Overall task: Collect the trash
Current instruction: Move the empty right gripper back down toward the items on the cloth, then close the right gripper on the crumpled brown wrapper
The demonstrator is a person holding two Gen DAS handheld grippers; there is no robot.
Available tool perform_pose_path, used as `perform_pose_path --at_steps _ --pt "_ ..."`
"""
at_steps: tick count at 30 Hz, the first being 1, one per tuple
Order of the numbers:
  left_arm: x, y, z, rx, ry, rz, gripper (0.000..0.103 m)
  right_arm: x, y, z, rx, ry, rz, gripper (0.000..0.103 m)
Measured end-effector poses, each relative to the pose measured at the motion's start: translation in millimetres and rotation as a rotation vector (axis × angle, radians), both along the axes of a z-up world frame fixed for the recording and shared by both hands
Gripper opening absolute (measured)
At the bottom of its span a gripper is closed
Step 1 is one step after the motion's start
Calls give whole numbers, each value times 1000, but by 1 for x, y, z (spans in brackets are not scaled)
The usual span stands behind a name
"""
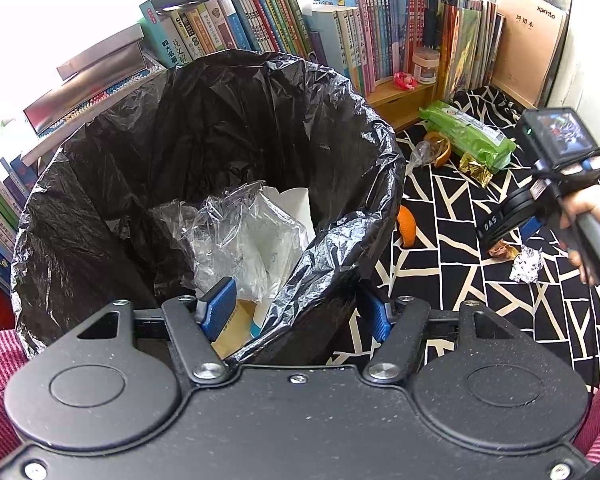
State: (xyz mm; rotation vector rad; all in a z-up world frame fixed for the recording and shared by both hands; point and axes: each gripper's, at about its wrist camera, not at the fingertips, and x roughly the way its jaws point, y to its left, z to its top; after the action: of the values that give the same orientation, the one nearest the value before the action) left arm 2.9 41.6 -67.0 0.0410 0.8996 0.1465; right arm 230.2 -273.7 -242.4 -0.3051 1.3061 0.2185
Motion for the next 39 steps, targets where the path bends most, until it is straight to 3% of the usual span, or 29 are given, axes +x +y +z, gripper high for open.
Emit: perform_pose_path --at_steps 4,6,9,13,18,23,31,39 --pt "0 -1 -1 3 -1 -1 64 6 -6 -22 -10 44 -37 60" --pt "0 -1 0 3 -1 -1 64 8 -10 -27 5 48 -68 42" --pt "0 -1 0 3 -1 -1 64 8 -11 -21 30 10 -93 35" --pt "0 -1 0 4 -1 -1 64 6 -3 -3 84 -63 -92 34" --pt "0 -1 0 3 0 0 65 3 12 16 156 -81 -40 34" --pt "0 -1 0 2 0 0 65 2 29 9 167 13 39 35" --pt "0 -1 0 3 -1 0 65 -28 46 -16 80 163 145 37" --pt "0 -1 0 3 -1 0 65 -39 49 -27 46 223 166 39"
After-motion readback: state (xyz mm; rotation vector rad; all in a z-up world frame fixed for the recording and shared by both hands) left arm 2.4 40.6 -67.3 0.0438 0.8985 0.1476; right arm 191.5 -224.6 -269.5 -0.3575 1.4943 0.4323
